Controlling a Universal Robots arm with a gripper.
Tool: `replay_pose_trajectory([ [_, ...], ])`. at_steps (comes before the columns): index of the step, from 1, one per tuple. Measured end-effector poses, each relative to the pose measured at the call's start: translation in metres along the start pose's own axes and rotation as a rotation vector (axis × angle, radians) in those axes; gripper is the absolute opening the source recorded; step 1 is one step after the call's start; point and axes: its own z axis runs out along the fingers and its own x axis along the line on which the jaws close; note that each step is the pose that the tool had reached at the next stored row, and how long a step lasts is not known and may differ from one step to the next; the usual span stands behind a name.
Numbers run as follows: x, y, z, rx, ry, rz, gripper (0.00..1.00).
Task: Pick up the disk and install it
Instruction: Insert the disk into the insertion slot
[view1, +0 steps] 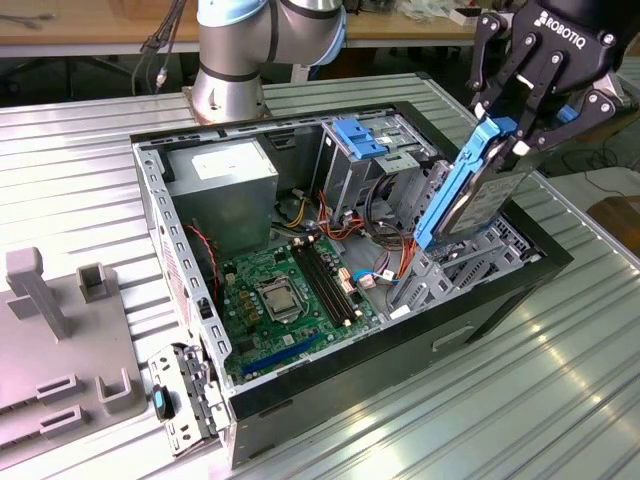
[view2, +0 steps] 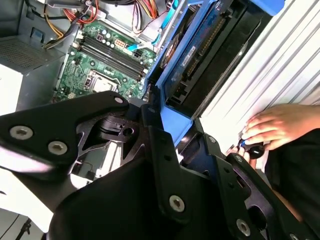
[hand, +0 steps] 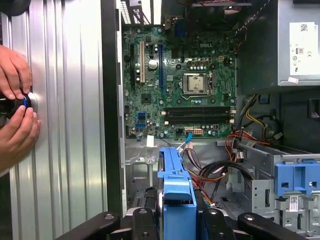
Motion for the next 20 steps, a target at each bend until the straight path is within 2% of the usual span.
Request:
replay_pose_trajectory([
  [1,0.0001,-0.0016,0.0006,0.0,0.0018,0.0,0.37],
  [2,0.0001,-0.007,0.0029,0.0,0.0037,0.0,0.37],
  [3,-0.0002,-0.02,0.0082,0.0016,0.0043,0.0,0.37],
  [4,0.0014,-0.0229,0.016,0.0023,0.0046,0.003,0.37],
  [5,0.0044,-0.024,0.0191,0.0023,0.0049,0.013,0.37],
  [7,0.0053,-0.024,0.0195,0.0024,0.0049,0.013,0.37],
  [20,0.0054,-0.0262,0.0235,0.0023,0.005,0.015,0.37],
])
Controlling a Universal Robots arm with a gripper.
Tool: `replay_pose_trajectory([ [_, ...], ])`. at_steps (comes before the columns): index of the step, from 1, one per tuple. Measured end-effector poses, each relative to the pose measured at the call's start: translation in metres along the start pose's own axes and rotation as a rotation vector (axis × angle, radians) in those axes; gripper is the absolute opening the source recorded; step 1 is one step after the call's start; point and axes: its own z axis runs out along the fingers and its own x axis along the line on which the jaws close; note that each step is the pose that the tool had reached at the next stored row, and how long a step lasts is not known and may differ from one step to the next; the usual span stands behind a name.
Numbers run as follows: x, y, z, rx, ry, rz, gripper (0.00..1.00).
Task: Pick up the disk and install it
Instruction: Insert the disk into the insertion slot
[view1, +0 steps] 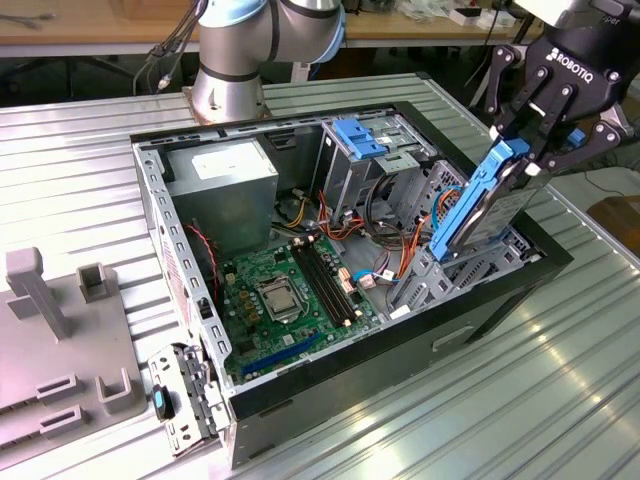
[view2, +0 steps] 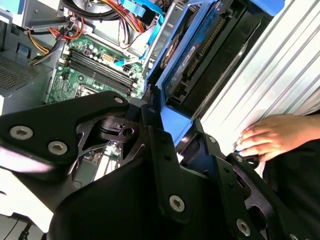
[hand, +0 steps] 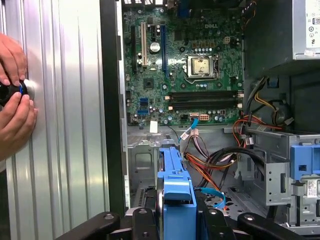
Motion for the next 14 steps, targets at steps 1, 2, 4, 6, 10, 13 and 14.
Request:
replay_pose_trajectory([
  [1,0.0,0.0,0.0005,0.0,0.0,0.0,0.37],
  [2,0.0,0.0,0.001,0.0,0.0001,0.0,0.37],
  [4,0.0,0.0001,0.0014,0.0,0.0,0.0,0.37],
  [6,0.0,0.0001,0.0019,0.0,0.0,0.0,0.37],
  [10,0.0,0.0001,0.0028,0.0,0.0001,0.0,0.37],
  [13,0.0,0.0002,0.0037,0.0,0.0002,0.0,0.37],
  [14,0.0,0.0002,0.004,0.0,0.0001,0.0,0.37],
])
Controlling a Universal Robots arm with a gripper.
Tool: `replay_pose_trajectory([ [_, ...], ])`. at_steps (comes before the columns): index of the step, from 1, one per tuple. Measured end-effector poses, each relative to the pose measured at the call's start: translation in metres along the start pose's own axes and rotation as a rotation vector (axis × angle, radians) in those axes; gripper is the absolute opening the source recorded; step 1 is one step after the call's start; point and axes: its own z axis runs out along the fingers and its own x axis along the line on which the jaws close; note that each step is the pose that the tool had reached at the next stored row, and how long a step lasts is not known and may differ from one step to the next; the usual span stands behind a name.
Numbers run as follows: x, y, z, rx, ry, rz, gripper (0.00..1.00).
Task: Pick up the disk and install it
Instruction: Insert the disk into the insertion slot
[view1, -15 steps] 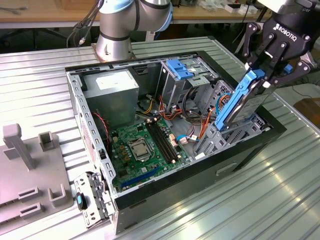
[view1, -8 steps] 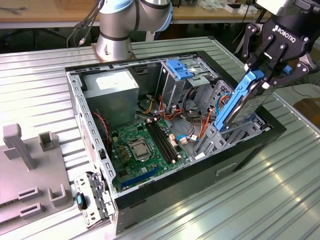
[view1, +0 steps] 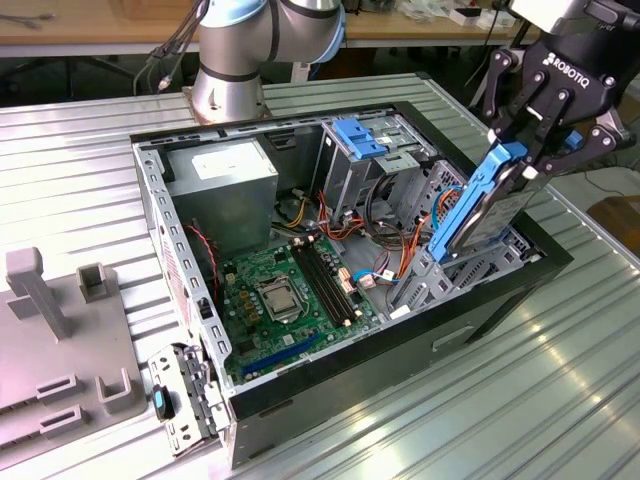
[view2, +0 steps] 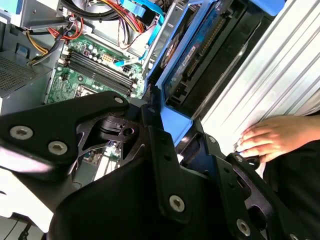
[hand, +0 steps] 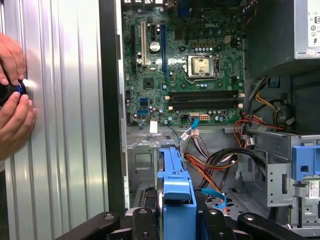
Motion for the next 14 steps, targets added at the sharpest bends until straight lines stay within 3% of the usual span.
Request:
replay_pose_trajectory([
  [14,0.0,0.0003,0.001,0.0,-0.0002,0.0,0.37],
])
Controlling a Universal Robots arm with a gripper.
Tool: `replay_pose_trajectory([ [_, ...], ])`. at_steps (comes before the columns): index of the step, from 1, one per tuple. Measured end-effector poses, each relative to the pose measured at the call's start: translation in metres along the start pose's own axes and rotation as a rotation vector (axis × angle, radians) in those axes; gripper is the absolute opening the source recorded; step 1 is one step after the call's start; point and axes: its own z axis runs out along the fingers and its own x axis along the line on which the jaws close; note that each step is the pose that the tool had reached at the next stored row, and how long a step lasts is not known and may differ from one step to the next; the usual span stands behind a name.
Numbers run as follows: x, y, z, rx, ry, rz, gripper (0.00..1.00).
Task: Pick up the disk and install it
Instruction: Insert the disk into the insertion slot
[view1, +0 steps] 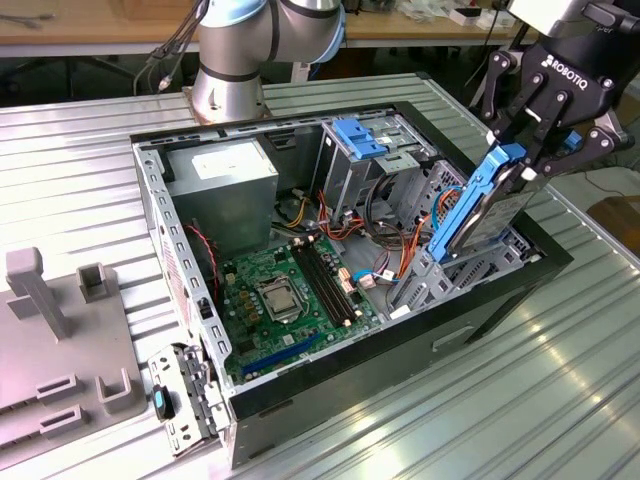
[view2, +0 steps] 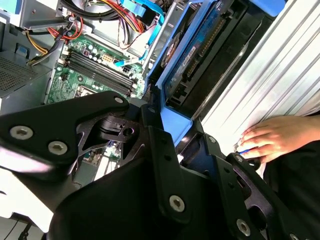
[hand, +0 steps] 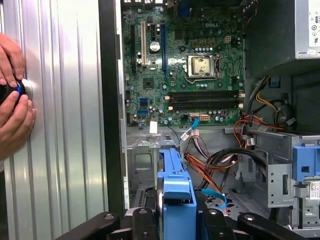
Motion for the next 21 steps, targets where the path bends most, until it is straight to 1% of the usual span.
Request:
replay_pose_trajectory([
  [8,0.0,-0.0002,-0.004,0.0,0.0,0.0,0.37],
  [14,0.0,0.0005,-0.0041,0.0,0.0001,0.0,0.37],
  [21,0.0,0.0012,-0.0026,0.0005,0.0002,0.0,0.37],
])
